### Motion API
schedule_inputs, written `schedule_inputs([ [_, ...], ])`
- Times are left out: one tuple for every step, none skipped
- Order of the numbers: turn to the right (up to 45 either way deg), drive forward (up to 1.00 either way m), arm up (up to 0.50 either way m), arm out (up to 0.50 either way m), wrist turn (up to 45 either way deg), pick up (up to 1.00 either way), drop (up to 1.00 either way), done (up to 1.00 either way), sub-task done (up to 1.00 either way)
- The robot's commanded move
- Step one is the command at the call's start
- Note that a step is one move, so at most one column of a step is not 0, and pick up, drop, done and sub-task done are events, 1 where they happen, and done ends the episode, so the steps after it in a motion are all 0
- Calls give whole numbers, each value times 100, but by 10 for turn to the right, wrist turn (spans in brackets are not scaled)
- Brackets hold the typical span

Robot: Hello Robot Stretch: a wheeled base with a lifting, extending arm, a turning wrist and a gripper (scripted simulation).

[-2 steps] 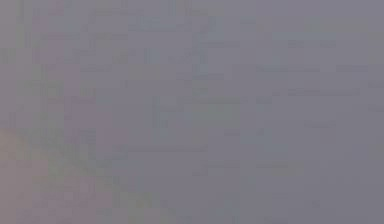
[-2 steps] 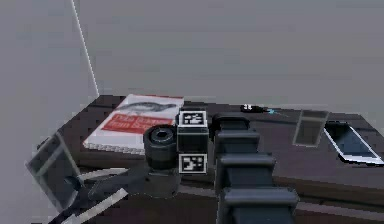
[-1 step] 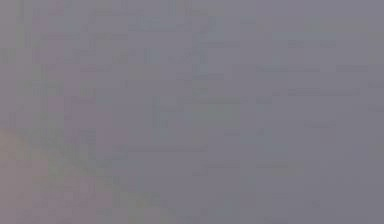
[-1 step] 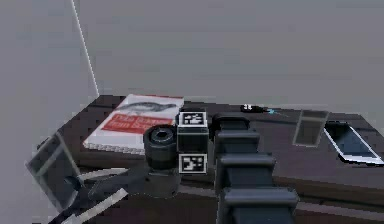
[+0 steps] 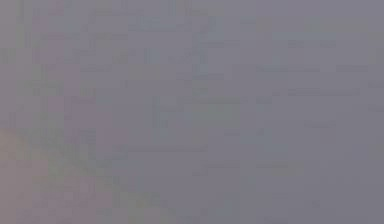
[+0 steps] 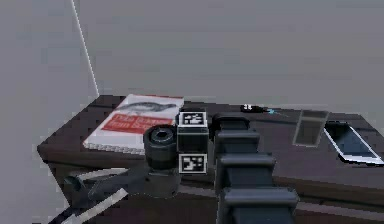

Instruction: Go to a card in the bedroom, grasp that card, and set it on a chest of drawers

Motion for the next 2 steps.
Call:
schedule_inputs([
  [0,0,0,-8,0,0,0,0,0],
  [-390,0,0,0,0,0,0,0,0],
])
